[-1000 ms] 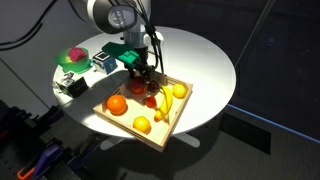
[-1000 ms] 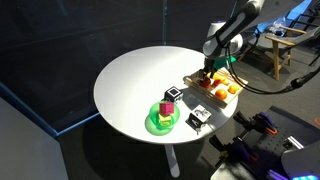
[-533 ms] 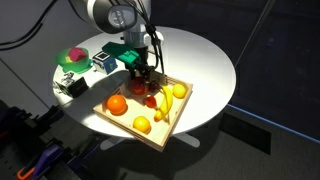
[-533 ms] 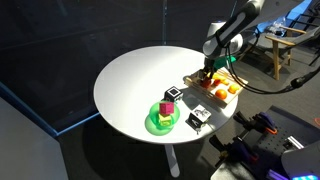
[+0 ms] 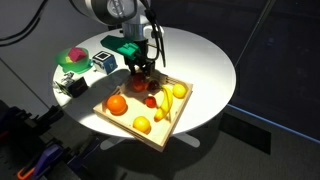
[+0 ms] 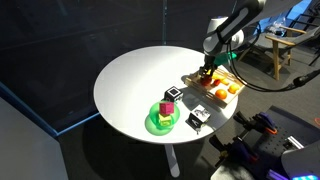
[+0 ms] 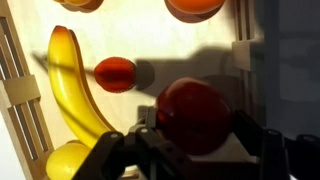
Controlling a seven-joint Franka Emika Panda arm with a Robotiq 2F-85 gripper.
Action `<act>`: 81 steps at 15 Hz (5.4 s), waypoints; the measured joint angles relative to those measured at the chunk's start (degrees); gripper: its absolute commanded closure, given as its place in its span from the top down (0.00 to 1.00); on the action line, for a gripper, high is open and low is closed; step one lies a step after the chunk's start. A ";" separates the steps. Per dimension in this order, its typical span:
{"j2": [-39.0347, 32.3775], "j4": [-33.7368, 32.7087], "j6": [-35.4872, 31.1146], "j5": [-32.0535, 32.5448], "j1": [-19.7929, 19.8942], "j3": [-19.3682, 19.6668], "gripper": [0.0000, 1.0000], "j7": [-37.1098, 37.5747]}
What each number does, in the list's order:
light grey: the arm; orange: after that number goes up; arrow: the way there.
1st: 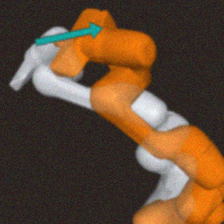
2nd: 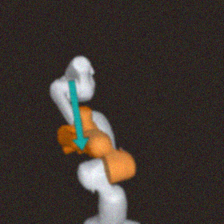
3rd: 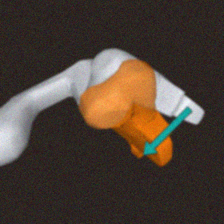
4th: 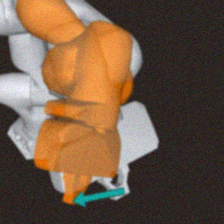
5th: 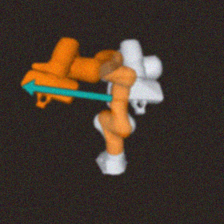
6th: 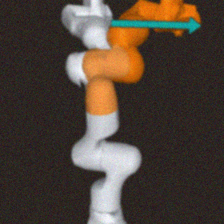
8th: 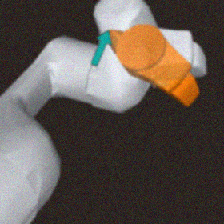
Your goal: Remove the red apple from the wooden tray and put in on the table between the wooden tray and the green bowl
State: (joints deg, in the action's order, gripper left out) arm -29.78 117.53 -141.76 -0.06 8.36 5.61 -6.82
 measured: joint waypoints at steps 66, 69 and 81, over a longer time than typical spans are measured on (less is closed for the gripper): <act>0.32 2.33 -1.18 4.51 -10.74 -3.76 0.94 8.26; 0.01 2.30 -1.36 4.51 -10.74 -3.75 1.00 8.26; 0.36 1.41 -0.91 4.51 -10.43 -3.04 1.00 8.27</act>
State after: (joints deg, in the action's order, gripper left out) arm -29.42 118.95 -142.67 4.46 -2.07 2.56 1.45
